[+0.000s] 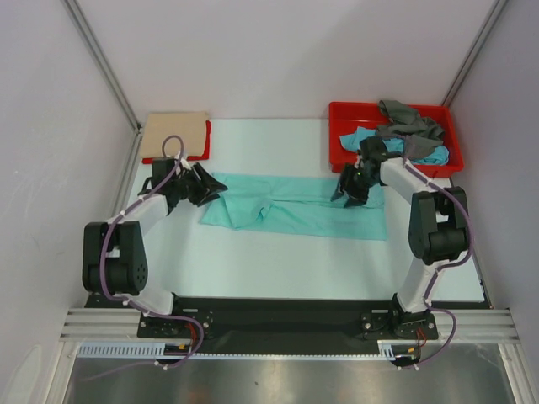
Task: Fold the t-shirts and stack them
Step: Fold the tshirt
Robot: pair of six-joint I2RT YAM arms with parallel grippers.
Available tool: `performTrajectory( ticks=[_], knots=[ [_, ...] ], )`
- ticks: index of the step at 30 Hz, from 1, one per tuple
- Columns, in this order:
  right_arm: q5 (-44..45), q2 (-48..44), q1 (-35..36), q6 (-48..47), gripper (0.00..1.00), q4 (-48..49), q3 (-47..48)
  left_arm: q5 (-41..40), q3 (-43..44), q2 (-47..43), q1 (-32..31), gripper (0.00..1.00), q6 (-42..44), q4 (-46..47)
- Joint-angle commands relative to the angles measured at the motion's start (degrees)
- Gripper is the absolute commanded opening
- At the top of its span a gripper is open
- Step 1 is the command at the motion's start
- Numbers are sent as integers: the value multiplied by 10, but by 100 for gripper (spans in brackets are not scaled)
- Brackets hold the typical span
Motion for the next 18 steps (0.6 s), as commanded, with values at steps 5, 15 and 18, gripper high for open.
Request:
performTrajectory(
  ticks=[5,15,18],
  knots=[
    [-149,68,115,158,60,119,107,-88,19,20,-45,61,46,-123],
    [-195,155,191,334,44,237,140,-109,24,47,-64,61,44,-125],
    [-194,163,206,326,31,227,149,-104,23,48,-65,54,47,-122]
  ],
)
